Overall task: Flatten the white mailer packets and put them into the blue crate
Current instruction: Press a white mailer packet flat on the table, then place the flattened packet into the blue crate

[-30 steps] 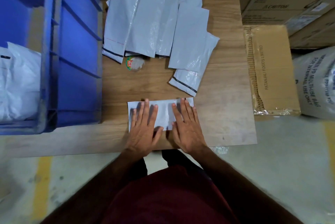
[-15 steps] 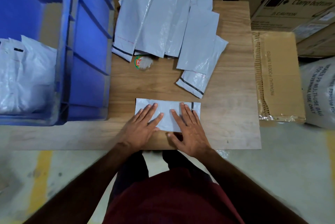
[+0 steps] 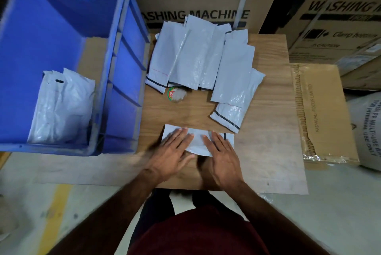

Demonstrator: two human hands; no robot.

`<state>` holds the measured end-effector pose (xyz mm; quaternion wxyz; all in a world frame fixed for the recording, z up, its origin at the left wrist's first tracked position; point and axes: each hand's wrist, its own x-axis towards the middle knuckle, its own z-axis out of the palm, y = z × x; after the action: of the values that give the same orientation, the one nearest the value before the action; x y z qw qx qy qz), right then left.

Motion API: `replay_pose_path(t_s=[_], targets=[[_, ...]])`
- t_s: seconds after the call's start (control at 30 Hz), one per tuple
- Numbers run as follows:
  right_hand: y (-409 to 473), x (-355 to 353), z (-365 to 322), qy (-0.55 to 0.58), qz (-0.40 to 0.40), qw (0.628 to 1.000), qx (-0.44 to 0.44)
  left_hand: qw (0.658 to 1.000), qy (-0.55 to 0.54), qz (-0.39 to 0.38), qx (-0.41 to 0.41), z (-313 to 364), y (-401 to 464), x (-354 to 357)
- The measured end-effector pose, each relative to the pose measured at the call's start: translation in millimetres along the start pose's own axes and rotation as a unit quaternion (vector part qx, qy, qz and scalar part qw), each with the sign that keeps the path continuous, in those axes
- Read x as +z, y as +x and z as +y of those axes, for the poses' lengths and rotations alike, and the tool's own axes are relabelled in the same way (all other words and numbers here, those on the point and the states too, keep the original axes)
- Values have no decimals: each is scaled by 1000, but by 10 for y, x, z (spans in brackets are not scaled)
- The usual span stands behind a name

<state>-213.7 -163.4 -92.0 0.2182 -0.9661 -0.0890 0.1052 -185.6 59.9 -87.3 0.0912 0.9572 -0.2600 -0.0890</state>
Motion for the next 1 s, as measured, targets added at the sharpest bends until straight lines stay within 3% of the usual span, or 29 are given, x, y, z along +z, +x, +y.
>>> replay_pose_path(t_s=[0.1,0.3,0.53,0.8,1.0], targets=[[87,-290,-53,4,33,999,-24,999,38,-8,13,96,49,-280],[284,-956,-154,3,110,992,-67,989,81,120,25,163,402,-1046],[626,-1574,-658,8,193,977,-87,974,133,180,33,-46,588,-2068],[1095,-1766,-1763,-24,204,972,-111,966,186,171,62,-1097,259,-2784],[1389,-1447,-2919,45,165,977,-127,967,207,143,47,-2182,-238,-3258]])
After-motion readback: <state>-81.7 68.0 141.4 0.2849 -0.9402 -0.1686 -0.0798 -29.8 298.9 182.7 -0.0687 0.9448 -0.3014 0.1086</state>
